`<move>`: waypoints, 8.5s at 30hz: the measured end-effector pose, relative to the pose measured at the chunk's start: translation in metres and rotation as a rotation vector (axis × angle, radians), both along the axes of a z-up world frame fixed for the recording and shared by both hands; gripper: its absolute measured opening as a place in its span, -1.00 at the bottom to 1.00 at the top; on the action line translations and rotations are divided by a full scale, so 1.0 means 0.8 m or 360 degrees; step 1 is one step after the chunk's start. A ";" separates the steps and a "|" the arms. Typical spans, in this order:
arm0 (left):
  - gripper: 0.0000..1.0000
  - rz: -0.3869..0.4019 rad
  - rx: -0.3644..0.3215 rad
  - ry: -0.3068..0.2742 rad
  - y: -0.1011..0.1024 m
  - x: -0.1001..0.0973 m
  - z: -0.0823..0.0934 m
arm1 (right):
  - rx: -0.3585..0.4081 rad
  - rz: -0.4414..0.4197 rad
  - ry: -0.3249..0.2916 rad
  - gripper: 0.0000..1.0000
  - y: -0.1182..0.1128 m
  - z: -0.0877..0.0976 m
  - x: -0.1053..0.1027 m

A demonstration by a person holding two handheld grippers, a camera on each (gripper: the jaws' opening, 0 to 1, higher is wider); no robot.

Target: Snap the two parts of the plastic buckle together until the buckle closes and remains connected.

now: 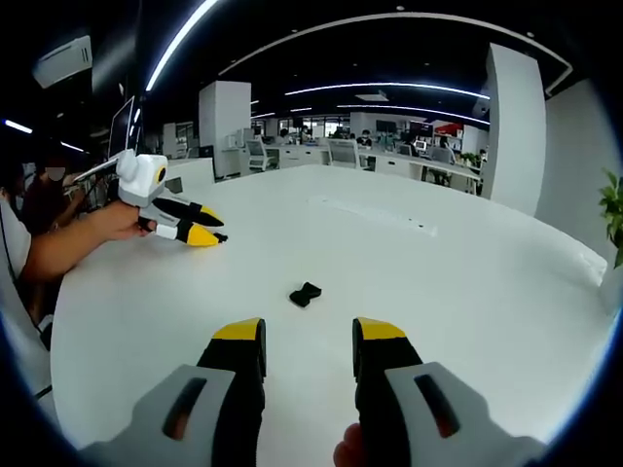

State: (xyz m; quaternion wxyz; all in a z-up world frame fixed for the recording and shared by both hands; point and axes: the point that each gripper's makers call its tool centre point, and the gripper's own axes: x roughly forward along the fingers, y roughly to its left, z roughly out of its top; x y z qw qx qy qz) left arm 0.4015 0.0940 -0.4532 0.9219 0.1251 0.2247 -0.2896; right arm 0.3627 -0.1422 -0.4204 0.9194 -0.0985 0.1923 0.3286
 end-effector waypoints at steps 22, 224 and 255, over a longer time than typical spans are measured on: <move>-0.57 -0.0131 -0.0026 0.0058 -0.002 -0.007 -0.004 | 0.0021 0.0008 0.0007 -0.29 -0.002 -0.002 0.000; -0.75 -0.0310 -0.0271 0.0132 -0.002 -0.010 -0.013 | -0.0049 0.0238 0.0134 -0.62 0.051 -0.044 0.055; -0.75 -0.0317 -0.0277 0.0129 -0.002 -0.010 -0.013 | -0.0064 0.0228 0.0111 -0.73 0.052 -0.043 0.054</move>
